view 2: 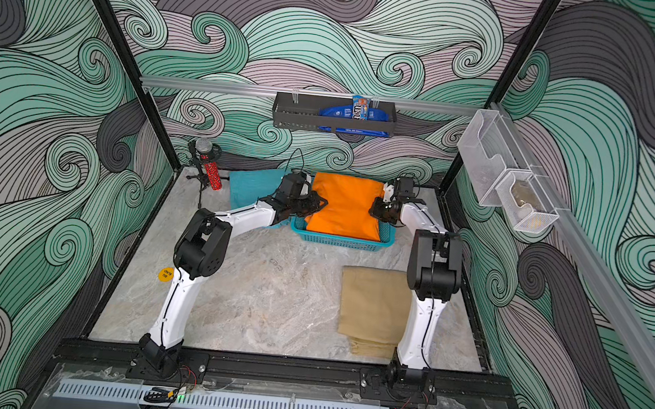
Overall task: Put the folded long pants in the basket
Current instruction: Place the long pant in the basket.
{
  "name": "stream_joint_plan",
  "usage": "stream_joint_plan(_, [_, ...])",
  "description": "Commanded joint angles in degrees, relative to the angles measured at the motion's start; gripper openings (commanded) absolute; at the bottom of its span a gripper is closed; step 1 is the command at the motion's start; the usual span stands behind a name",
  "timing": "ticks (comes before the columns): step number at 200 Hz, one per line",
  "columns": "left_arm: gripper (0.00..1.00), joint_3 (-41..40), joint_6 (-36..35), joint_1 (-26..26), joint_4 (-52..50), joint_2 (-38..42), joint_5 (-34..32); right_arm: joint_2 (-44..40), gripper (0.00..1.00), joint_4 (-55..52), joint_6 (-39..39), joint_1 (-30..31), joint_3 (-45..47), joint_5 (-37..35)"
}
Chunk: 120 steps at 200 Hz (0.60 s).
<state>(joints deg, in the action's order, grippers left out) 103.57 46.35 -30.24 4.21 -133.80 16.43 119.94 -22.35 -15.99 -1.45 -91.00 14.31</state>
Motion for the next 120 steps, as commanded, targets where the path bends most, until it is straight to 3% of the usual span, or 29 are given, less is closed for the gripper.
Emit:
stream_joint_plan(1, [0.00,3.04,-4.58,0.56,-6.60,-3.28,-2.52,2.04,0.00,0.64,0.73,-0.50,0.78,-6.90])
stream_joint_plan(20, [0.00,4.12,-5.04,0.50,-8.08,-3.93,-2.47,1.76,0.09,0.64,1.47,-0.05,0.52,-8.53])
stream_joint_plan(31, [0.13,4.50,-5.12,0.50,-8.23,-3.74,-2.45,1.05,0.21,0.69,1.83,0.12,0.34,-8.76])
stream_joint_plan(44, [0.39,5.39,-5.30,0.47,-8.66,-3.20,-3.01,-0.52,0.33,1.02,2.23,0.46,0.16,-9.07])
stream_joint_plan(60, [0.62,6.95,-5.85,0.53,-9.28,-2.30,-4.07,-3.49,0.51,1.43,2.79,0.98,-0.09,-10.23])
stream_joint_plan(67, [0.88,7.87,-6.02,0.46,-9.59,-1.82,-4.68,-4.63,0.57,1.48,3.09,1.14,-0.36,-10.75])
stream_joint_plan(71, [0.98,8.28,-6.22,0.47,-9.65,-1.62,-4.99,-5.25,0.60,1.47,3.26,1.23,-0.53,-10.94])
stream_joint_plan(99, [0.98,10.84,-8.60,0.45,-8.69,1.19,-7.30,-9.80,0.70,1.42,3.98,1.45,-1.32,-12.42])
stream_joint_plan(115, [0.99,12.03,-11.27,0.53,-8.58,3.47,-9.67,-12.36,0.98,1.35,4.63,1.65,-1.43,-14.54])
stream_joint_plan(120, [0.99,12.02,-12.24,0.53,-8.24,4.30,-10.32,-13.17,1.00,1.35,4.79,1.63,-1.23,-15.20])
